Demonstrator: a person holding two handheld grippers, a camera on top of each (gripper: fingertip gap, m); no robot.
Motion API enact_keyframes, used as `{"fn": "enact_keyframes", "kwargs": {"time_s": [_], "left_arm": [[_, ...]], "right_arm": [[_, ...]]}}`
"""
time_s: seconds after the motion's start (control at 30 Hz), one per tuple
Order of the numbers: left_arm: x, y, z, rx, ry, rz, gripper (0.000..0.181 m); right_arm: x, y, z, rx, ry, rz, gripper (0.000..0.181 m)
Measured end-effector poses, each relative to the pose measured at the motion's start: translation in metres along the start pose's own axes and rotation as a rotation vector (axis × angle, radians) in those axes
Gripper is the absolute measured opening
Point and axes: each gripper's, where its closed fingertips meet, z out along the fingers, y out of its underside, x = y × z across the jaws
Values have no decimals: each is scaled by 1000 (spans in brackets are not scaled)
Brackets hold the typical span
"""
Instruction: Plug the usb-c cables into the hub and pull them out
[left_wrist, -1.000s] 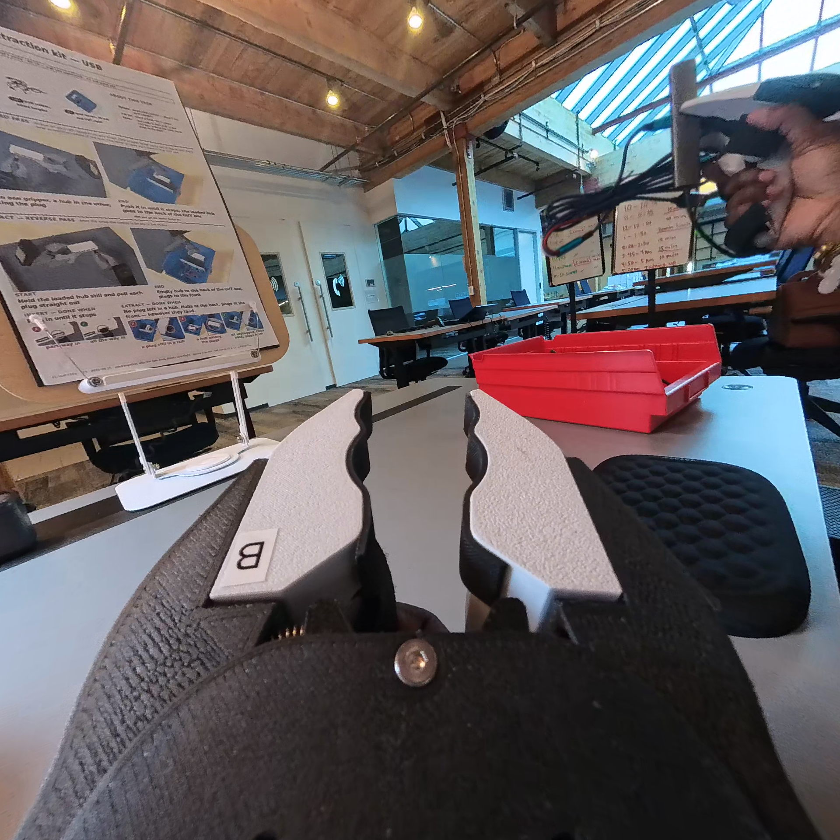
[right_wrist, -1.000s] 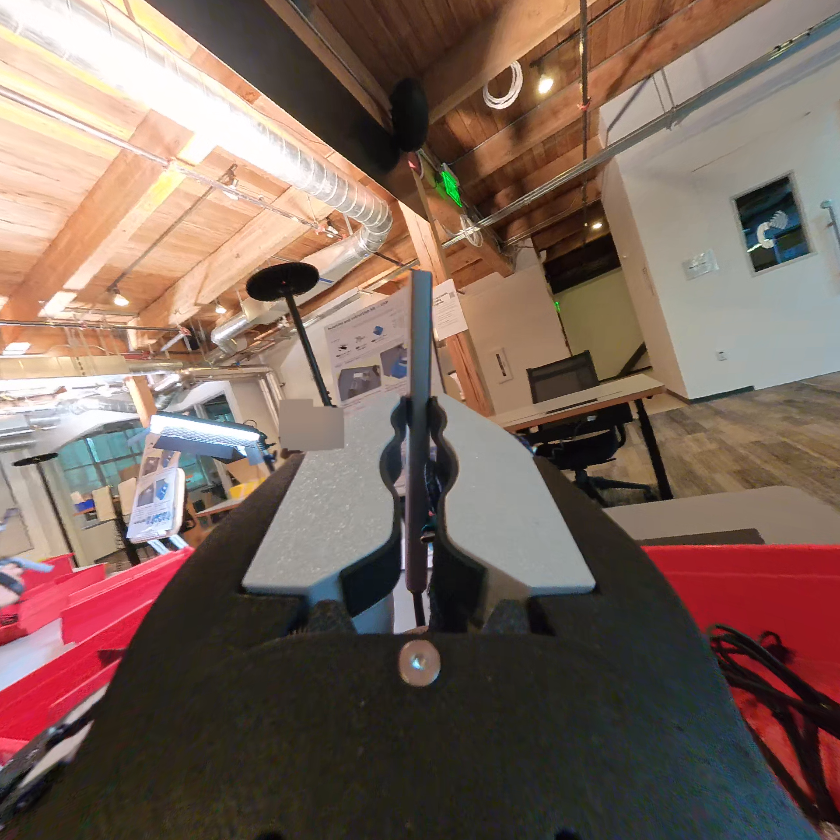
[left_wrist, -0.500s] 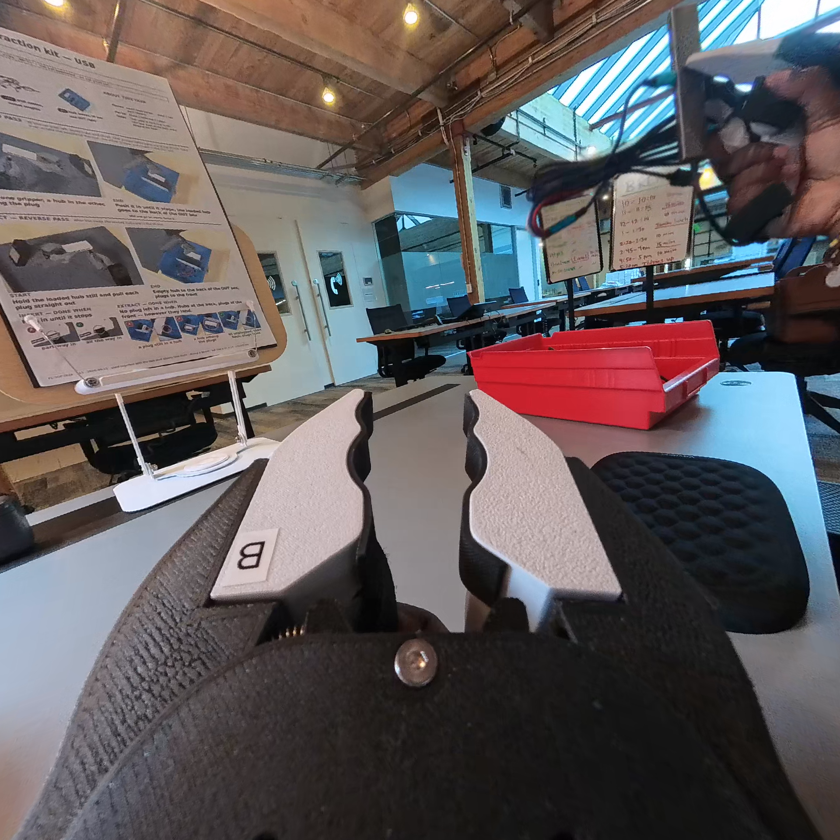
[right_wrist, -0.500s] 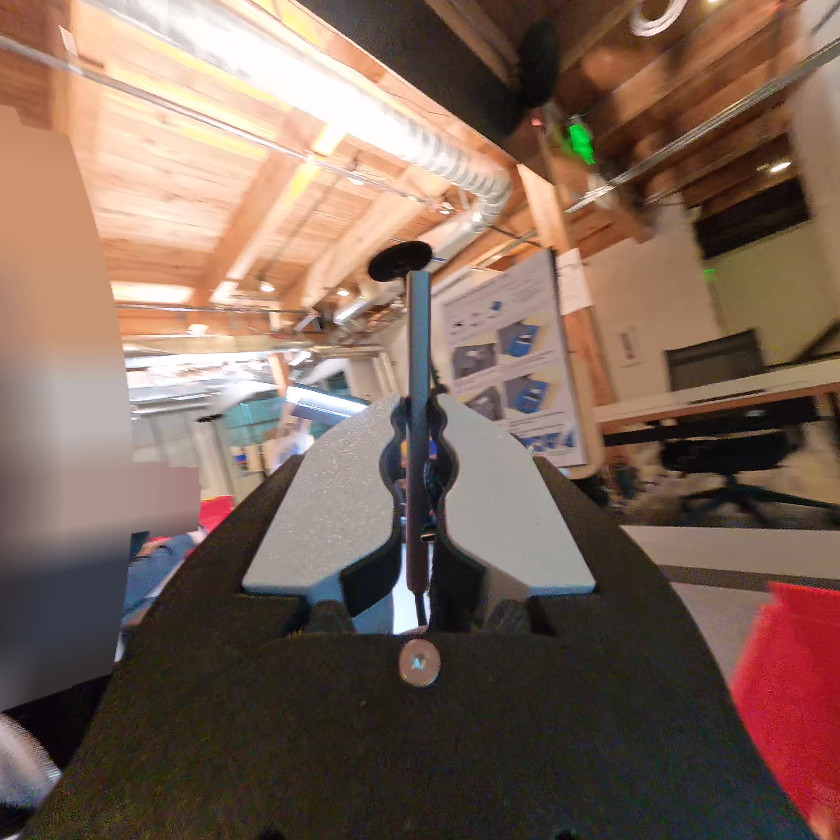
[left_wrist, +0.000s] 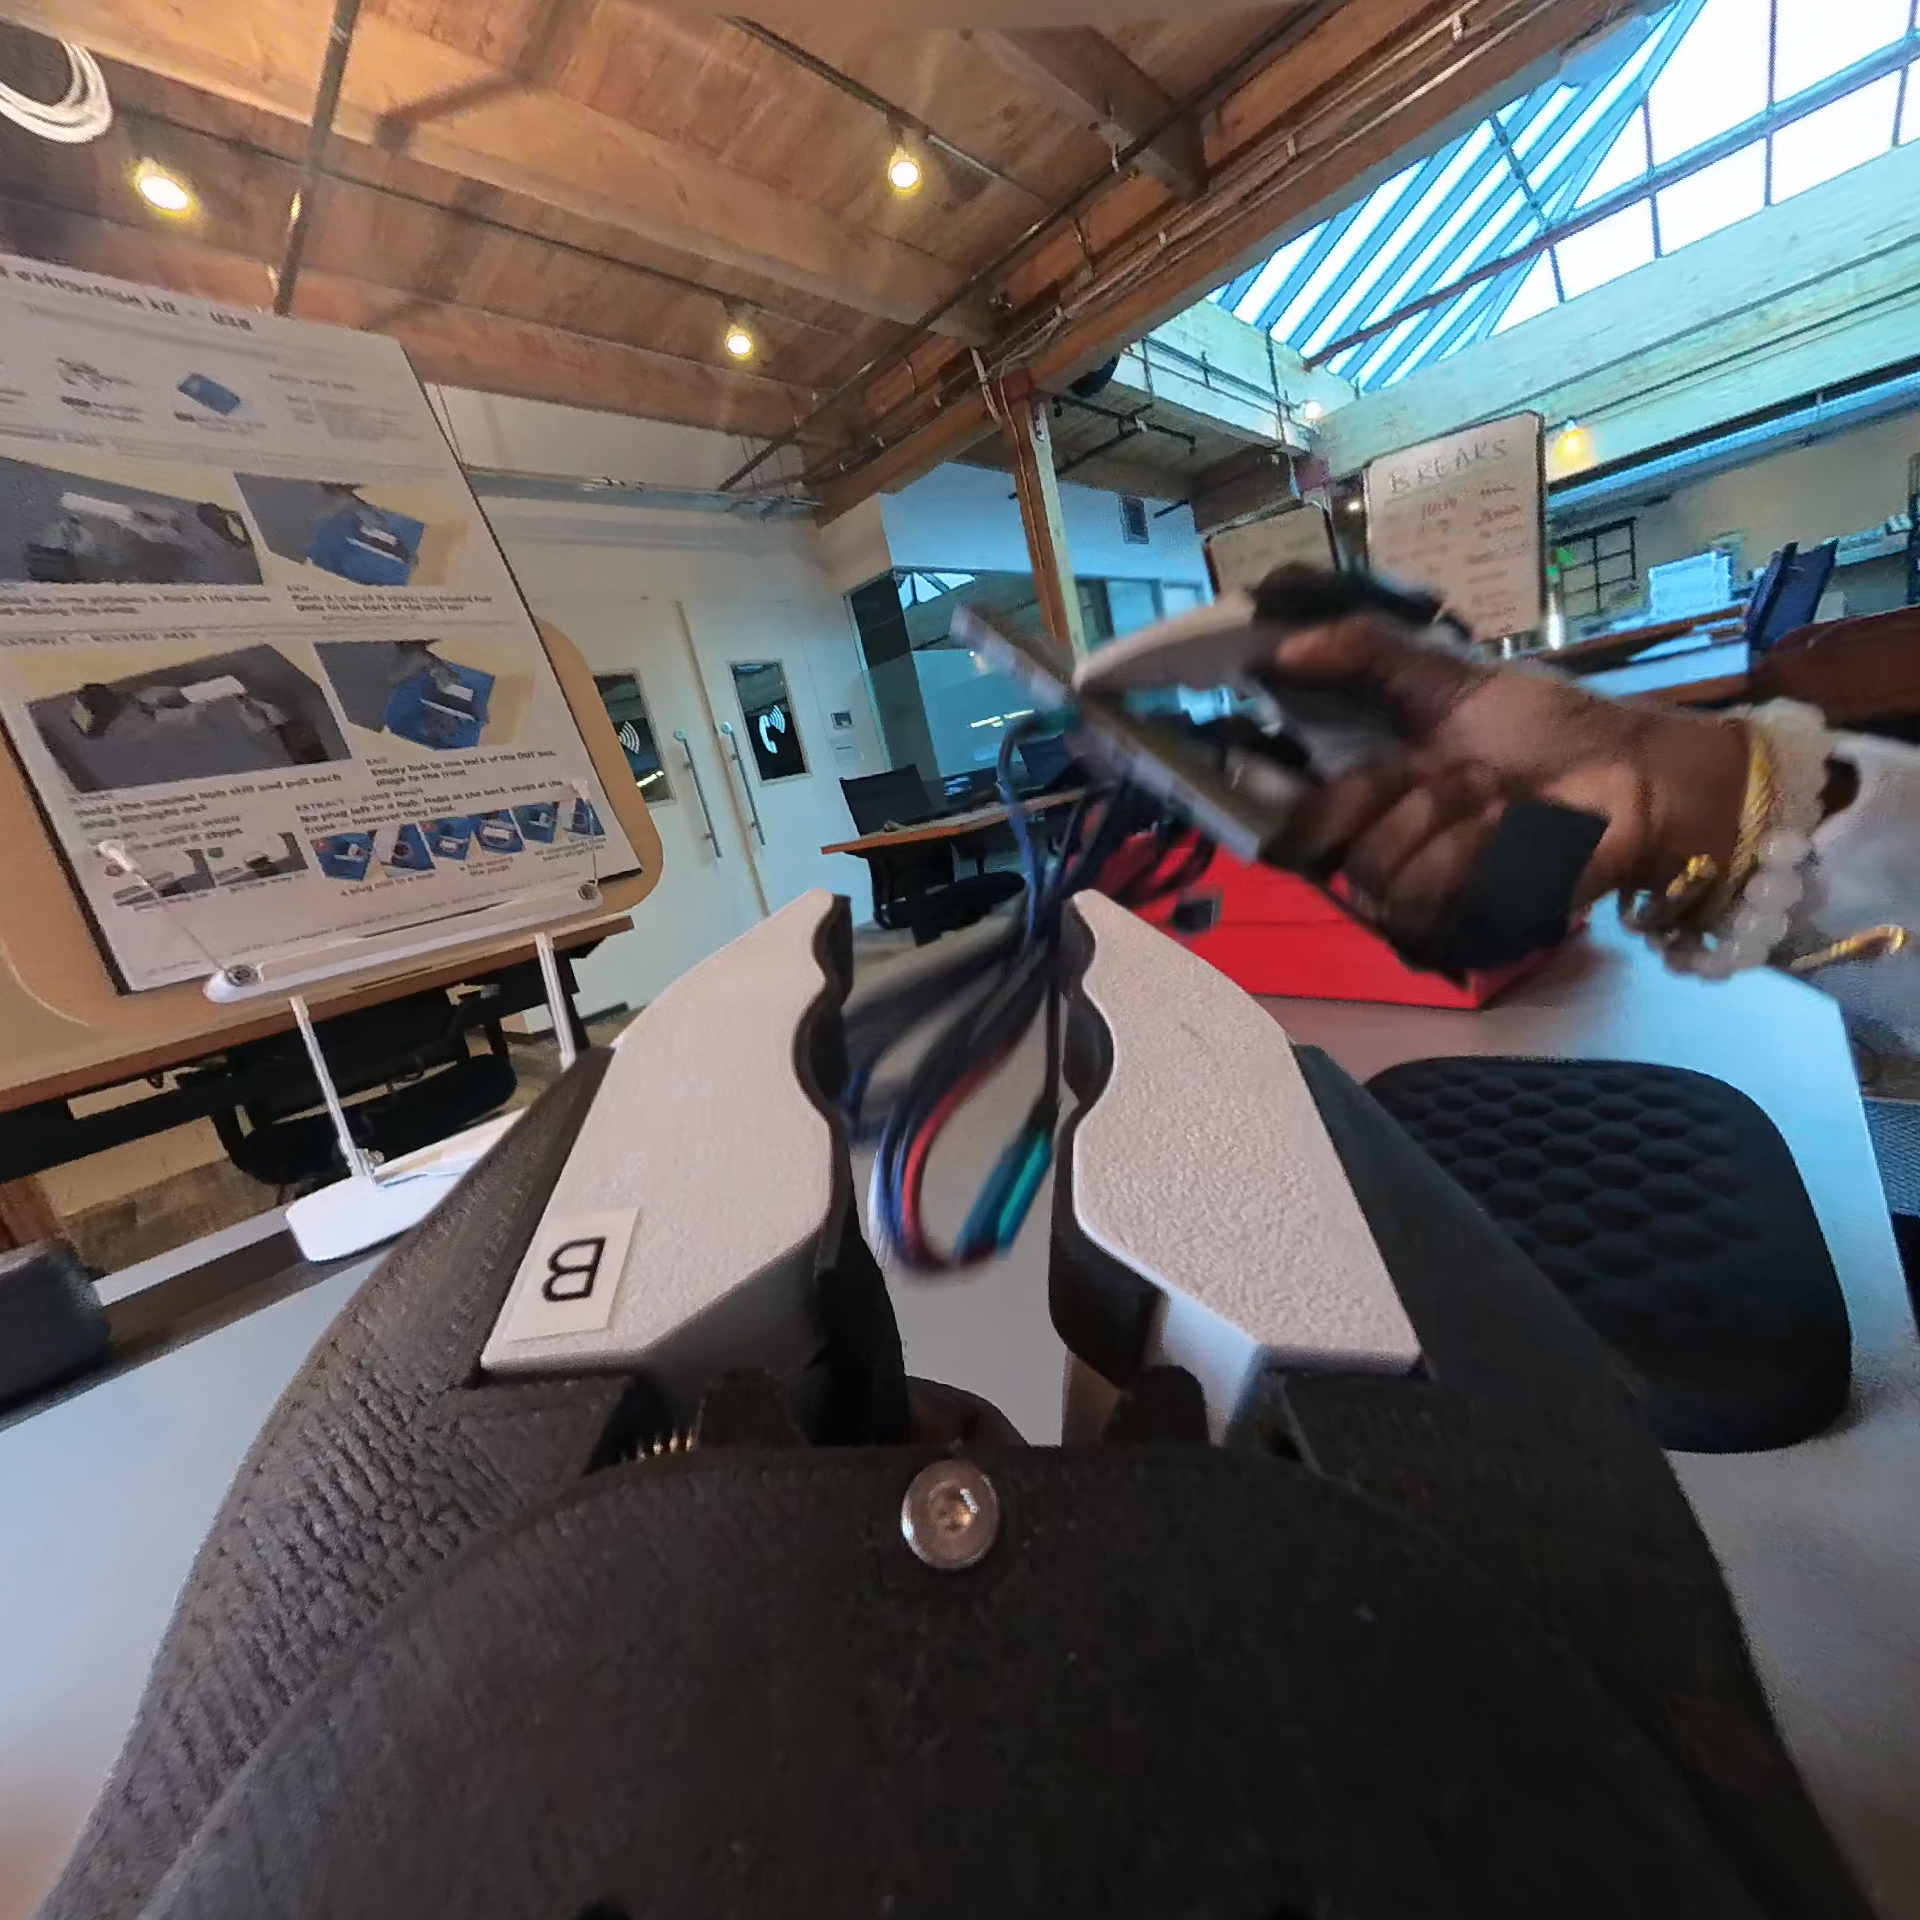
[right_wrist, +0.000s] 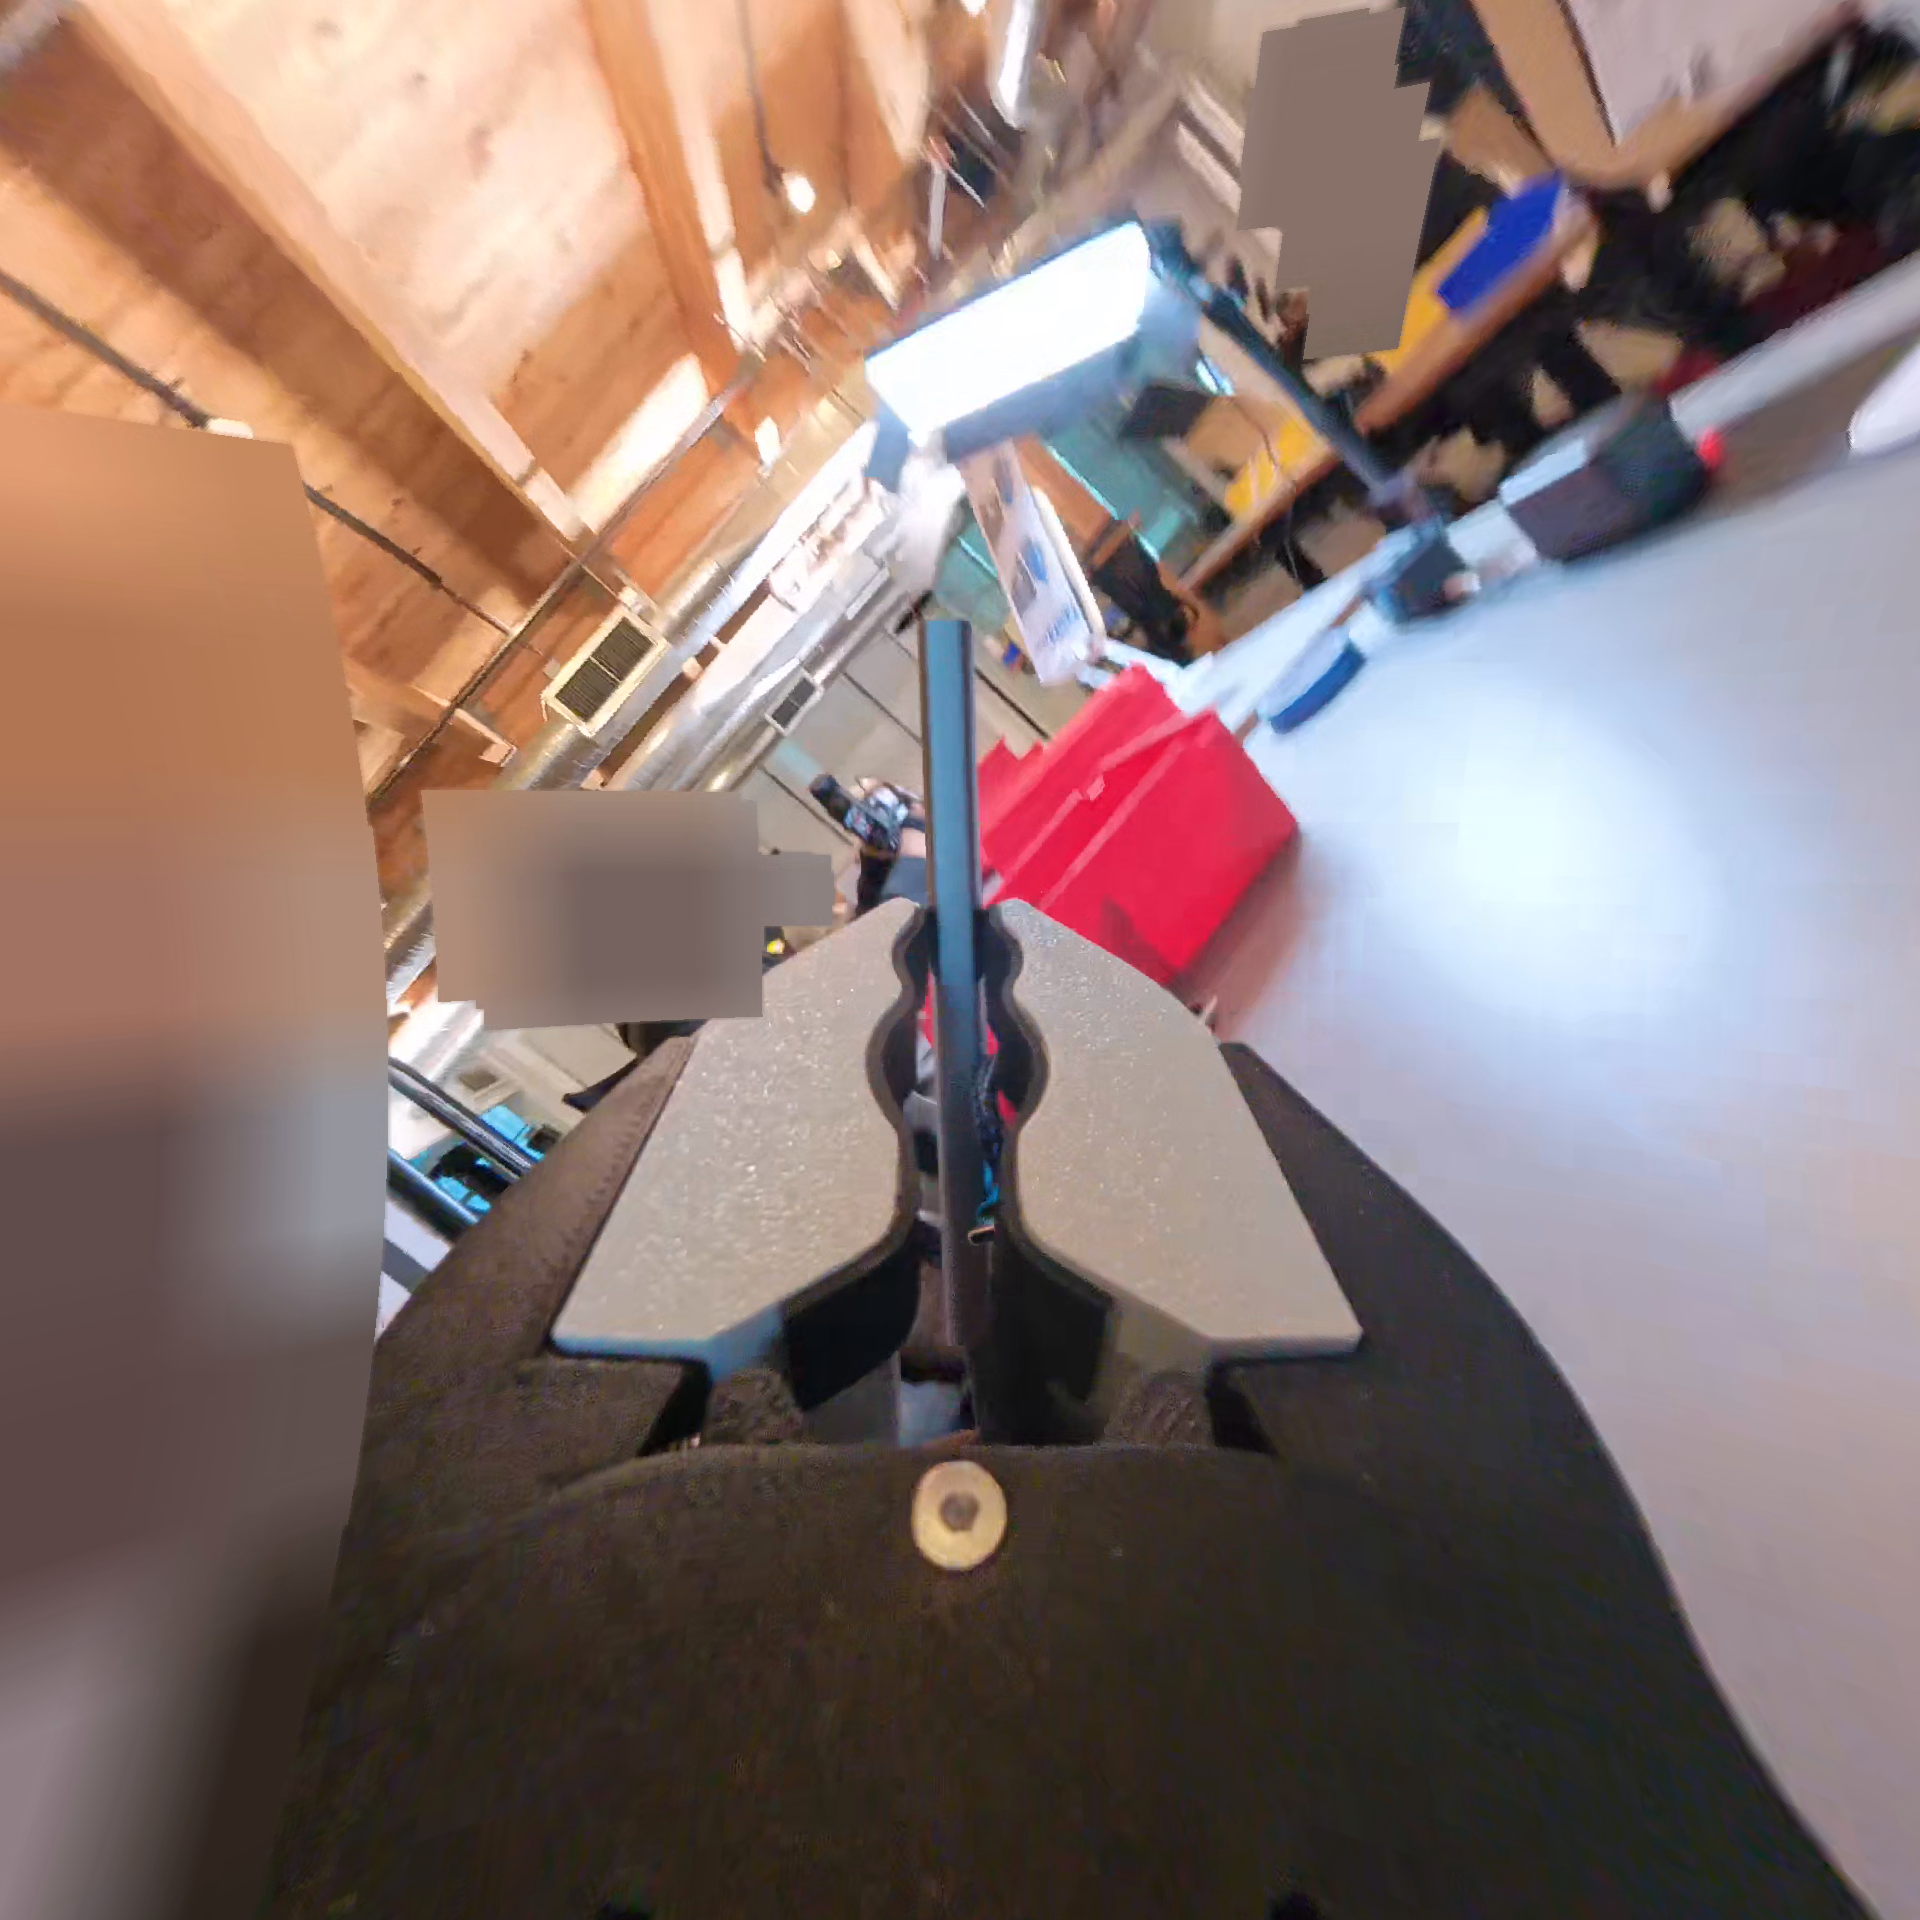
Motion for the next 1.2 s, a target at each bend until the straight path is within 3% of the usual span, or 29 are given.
{"fn": "enact_keyframes", "kwargs": {"time_s": [0.03,0.23,0.3,0.37,0.43,0.53,0.67,0.73,0.83,0.97,1.1,1.2], "left_arm": [[-1,-2,-1,12,-6,-4,38],[-11,-15,-10,45,-32,-59,36],[-15,-21,-15,-10,-4,-97,36],[-33,-44,-28,-76,-6,-84,36],[-67,-62,-55,-234,-49,-12,36],[-122,-63,-119,-594,-40,89,37],[-184,-13,-201,-1176,137,88,41],[-196,13,-223,-1384,244,29,45],[-228,53,-252,-1657,332,174,46],[-243,91,-267,-1767,531,292,36],[-252,113,-270,-1780,607,322,34],[-246,122,-274,-1776,663,213,28]], "right_arm": [[14,10,6,-30,29,30,9],[81,51,6,-215,319,-15,10],[87,53,1,-264,367,-80,11],[81,49,-4,-290,357,-142,27],[67,35,-8,-262,323,-217,41],[33,2,-15,-124,228,-304,54],[-15,-32,-31,66,88,-372,49],[-34,-40,-36,127,32,-398,43],[-49,-44,-38,165,-7,-427,38],[-54,-44,-39,165,-37,-406,35],[-51,-46,-42,178,-37,-388,31],[-50,-46,-42,181,-37,-390,31]]}}
